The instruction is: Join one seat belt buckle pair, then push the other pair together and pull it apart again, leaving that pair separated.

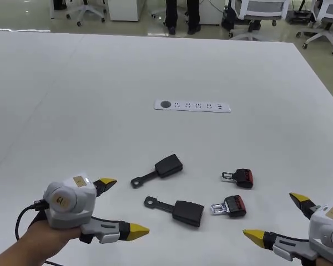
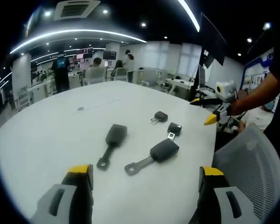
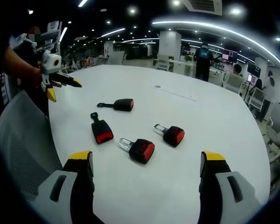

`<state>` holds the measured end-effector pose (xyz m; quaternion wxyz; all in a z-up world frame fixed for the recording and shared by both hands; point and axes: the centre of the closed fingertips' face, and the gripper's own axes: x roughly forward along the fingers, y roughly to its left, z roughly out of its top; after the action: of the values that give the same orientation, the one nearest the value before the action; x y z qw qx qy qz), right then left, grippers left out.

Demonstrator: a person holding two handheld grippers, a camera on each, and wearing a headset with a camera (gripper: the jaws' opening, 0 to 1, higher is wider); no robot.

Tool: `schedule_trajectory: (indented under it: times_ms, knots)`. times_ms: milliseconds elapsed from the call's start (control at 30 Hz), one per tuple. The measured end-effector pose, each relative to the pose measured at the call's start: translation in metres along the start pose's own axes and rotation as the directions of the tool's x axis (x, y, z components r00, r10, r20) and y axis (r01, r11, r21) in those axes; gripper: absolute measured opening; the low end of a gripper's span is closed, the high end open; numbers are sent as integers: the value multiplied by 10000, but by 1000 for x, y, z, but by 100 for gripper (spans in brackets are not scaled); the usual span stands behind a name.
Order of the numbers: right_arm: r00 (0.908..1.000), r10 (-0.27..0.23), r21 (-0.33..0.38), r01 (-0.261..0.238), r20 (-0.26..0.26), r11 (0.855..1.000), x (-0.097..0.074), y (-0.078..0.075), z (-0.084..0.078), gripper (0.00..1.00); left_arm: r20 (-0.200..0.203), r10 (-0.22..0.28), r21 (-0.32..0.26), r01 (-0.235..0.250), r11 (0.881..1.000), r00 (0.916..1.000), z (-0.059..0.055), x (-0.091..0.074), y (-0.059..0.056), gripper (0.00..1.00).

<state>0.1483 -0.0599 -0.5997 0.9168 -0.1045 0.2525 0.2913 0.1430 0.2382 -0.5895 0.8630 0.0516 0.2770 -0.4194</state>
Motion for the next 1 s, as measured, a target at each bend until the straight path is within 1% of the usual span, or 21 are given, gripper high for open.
schedule_trajectory:
  times_ms: [100, 300, 467, 667, 767, 1000]
  knots:
    - [10000, 9, -7, -9, 10, 10000, 0, 0, 1, 96, 1, -8, 5, 8, 10000, 10000, 0, 0, 0, 96]
    - [10000, 21, -28, -21, 7, 10000, 1, 0, 1, 96, 9, -3, 5, 3, 10000, 10000, -1, 1, 2, 96]
    - [10000, 84, -36, -84, -24, 10000, 2, 0, 1, 96, 3, -23, 16, 23, 10000, 10000, 1, 1, -1, 96]
    - [10000, 91, -60, -91, -7, 9999, 4, -1, 2, 96, -48, -40, 39, 41, 10000, 10000, 0, 2, -1, 96]
    - [9999, 136, -52, -136, -2, 9999, 4, 1, 3, 96, -60, -48, 29, 48, 10000, 10000, 0, 2, -1, 96]
    - [9997, 249, -58, -249, -75, 9997, 7, 2, 1, 95, -97, -73, 51, 74, 10000, 9999, 0, 4, -3, 96]
